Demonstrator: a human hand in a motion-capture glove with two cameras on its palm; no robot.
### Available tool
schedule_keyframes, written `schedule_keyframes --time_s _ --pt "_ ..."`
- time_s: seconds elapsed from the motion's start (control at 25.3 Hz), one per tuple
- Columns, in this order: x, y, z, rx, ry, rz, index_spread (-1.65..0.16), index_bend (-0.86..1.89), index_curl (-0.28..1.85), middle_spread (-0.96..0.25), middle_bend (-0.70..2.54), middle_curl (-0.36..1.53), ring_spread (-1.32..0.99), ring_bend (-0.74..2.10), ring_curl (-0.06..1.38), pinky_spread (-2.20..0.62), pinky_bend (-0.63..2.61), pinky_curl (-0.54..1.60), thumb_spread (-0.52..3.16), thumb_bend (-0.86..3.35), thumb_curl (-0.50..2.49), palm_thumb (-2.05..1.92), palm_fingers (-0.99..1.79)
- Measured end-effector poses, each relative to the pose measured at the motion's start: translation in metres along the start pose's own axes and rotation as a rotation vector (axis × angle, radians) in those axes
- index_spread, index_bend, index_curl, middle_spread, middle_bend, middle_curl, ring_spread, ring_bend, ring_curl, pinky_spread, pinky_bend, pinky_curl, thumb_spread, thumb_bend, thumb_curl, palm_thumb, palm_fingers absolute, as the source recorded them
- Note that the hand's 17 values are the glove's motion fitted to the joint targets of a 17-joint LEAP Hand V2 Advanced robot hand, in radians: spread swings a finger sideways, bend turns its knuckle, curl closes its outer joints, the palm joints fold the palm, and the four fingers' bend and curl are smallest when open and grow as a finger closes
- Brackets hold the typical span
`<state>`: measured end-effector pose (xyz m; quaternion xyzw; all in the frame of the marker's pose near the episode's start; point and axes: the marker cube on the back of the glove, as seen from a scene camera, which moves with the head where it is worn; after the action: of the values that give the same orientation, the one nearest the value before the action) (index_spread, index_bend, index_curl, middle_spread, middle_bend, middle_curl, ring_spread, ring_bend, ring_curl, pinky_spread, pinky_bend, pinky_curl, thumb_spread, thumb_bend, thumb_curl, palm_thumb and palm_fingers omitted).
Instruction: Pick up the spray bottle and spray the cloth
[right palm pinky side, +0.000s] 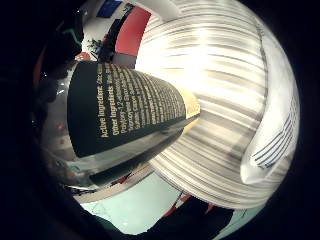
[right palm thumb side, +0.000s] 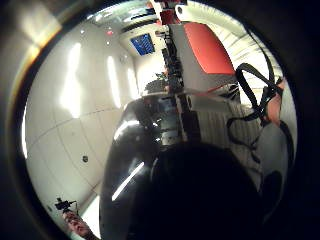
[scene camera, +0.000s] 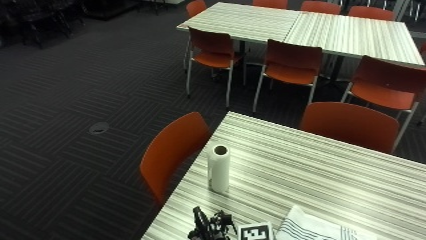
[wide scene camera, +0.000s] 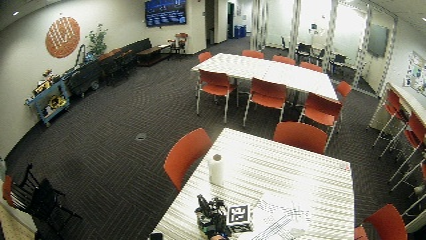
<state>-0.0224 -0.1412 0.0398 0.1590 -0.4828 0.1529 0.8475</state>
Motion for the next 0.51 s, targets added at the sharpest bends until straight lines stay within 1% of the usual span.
schedule_keyframes --time_s 0.2,0.51 --pt "0.029 -0.006 0.001 -0.004 0.023 -0.002 -0.13 0.52 0.59 -0.09 0.39 0.54 -0.17 0.27 0.47 0.04 0.09 0.16 0.55 -0.03 0.79 1.03 0.97" --pt "0.029 0.003 0.010 -0.030 0.049 0.012 -0.13 0.51 0.59 -0.10 0.38 0.54 -0.17 0.27 0.47 0.04 0.10 0.17 0.57 -0.02 0.78 1.03 0.95"
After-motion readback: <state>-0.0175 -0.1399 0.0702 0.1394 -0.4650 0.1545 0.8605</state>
